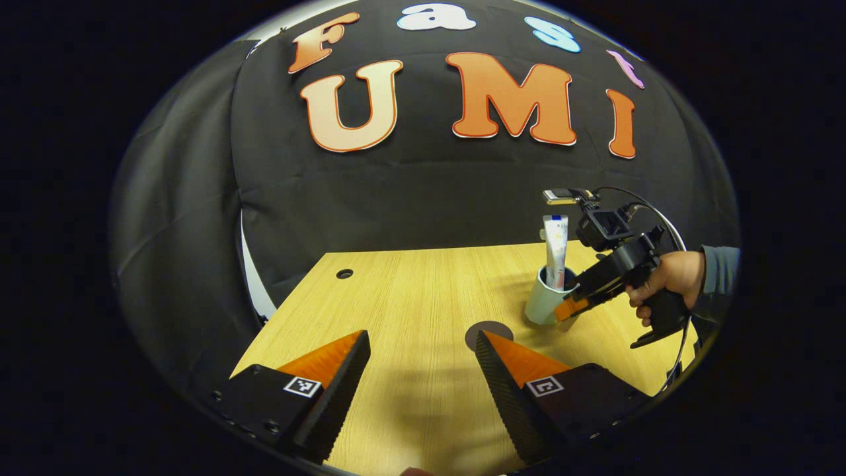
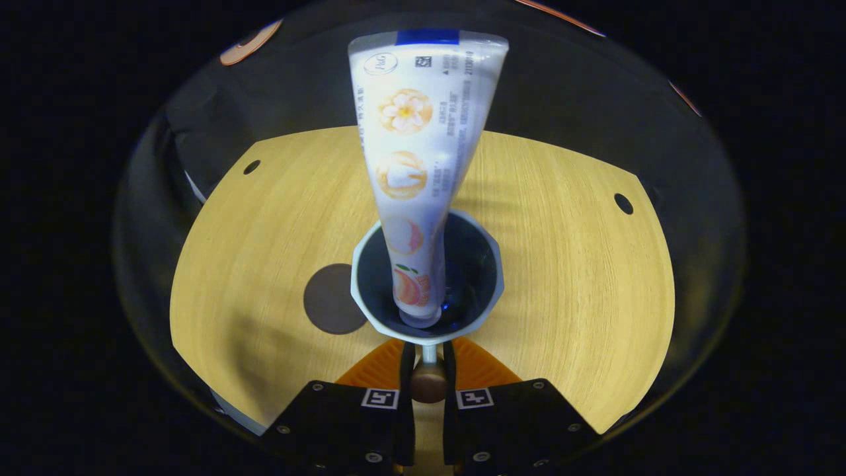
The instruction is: Put the toothbrush and toothpaste on the desktop into the cup, then pick up the cup and place it on the coaster on the desktop.
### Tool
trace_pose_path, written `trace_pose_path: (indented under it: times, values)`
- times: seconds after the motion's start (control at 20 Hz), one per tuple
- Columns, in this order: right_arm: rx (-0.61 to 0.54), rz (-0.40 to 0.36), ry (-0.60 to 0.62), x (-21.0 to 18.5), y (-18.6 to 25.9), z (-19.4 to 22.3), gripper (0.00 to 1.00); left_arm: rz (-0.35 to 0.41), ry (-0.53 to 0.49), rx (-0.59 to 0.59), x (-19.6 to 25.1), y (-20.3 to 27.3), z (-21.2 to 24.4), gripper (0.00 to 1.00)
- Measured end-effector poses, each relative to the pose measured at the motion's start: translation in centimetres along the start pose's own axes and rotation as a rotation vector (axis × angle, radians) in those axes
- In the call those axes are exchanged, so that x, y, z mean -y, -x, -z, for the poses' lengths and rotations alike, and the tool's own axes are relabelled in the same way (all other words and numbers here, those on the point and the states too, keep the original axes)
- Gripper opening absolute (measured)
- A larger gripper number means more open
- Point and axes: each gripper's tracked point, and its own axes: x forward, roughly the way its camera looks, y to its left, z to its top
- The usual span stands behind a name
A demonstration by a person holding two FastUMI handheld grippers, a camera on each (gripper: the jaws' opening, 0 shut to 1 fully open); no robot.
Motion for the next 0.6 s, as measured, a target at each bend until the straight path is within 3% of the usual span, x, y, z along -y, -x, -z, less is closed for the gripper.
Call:
trace_pose_path:
  times: [0.6]
  values:
    - [-0.055, -0.067, 0.118, 0.6, -0.7, 0.0, 0.17, -0.086, 0.046, -0.039, -3.6, 2.3, 0.9, 0.96]
